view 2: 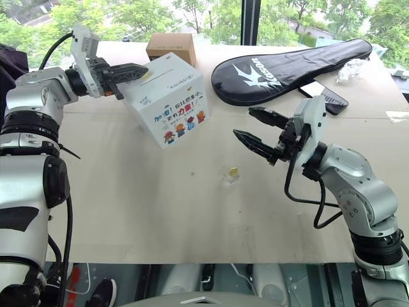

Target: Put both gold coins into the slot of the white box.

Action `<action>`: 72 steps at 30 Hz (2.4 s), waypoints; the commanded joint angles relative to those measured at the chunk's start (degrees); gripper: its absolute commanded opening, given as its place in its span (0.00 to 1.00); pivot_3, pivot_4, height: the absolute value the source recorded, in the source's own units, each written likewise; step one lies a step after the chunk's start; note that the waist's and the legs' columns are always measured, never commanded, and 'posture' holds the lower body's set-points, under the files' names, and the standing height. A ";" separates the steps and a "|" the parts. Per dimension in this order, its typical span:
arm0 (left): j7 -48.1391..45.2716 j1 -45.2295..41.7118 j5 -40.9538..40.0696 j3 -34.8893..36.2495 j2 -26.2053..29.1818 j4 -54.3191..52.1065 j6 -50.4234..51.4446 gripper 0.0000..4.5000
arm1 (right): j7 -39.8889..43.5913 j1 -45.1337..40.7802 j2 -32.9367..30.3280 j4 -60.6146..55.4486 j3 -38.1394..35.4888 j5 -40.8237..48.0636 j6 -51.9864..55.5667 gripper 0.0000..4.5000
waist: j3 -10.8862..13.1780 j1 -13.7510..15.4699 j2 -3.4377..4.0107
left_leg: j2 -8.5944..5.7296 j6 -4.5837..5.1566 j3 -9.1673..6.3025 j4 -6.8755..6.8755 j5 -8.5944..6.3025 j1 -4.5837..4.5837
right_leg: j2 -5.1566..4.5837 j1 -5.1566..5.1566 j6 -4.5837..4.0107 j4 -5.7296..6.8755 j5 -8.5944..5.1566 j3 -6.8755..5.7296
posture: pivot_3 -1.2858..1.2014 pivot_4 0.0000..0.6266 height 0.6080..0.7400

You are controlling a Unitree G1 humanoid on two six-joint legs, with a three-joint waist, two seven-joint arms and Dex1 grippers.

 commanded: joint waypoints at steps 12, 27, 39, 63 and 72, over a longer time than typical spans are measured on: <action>-6.65 -1.13 6.54 2.65 -1.70 2.72 -1.76 0.00 | -1.55 0.89 1.03 -3.10 -1.68 1.04 0.29 0.72 | 0.00 0.02 0.00 | -0.01 0.00 0.01 0.09 0.00 0.00 | -0.05 0.02 0.01 0.06 0.01 -0.01 | 0.52 0.24 1.00; -4.46 0.30 7.08 6.06 -3.14 1.04 -5.37 0.80 | -0.82 0.48 1.09 -2.74 -1.39 1.52 0.89 0.74 | -0.01 0.17 0.00 | -0.01 0.03 -0.07 0.34 -0.02 0.05 | -0.06 0.11 0.01 0.26 0.01 -0.08 | 0.52 0.24 1.00; -9.59 22.12 -14.04 14.75 -0.25 -52.34 19.03 1.00 | 3.21 15.70 -5.38 -4.09 -8.95 0.41 0.45 0.74 | -0.09 -0.23 0.14 | 0.02 -0.11 -0.07 0.63 0.06 0.10 | -0.22 0.25 0.02 0.41 0.01 0.17 | 0.52 0.24 1.00; 19.59 85.20 -11.06 8.50 -10.86 -96.64 11.00 1.00 | 15.18 18.16 1.89 17.07 0.84 -16.61 -19.46 1.00 | -0.17 1.25 0.29 | 0.24 0.05 0.12 0.32 -0.02 1.15 | -0.31 1.09 -0.46 0.06 0.13 0.50 | 0.52 0.24 1.00; 19.71 88.54 -23.92 14.46 -5.23 -105.04 20.05 1.00 | 25.81 1.24 5.12 32.05 8.81 -14.55 -11.43 1.00 | -0.17 1.35 0.28 | 0.24 0.05 0.09 0.26 -0.02 1.14 | -0.30 1.08 -0.33 0.03 0.20 0.43 | 0.52 0.24 1.00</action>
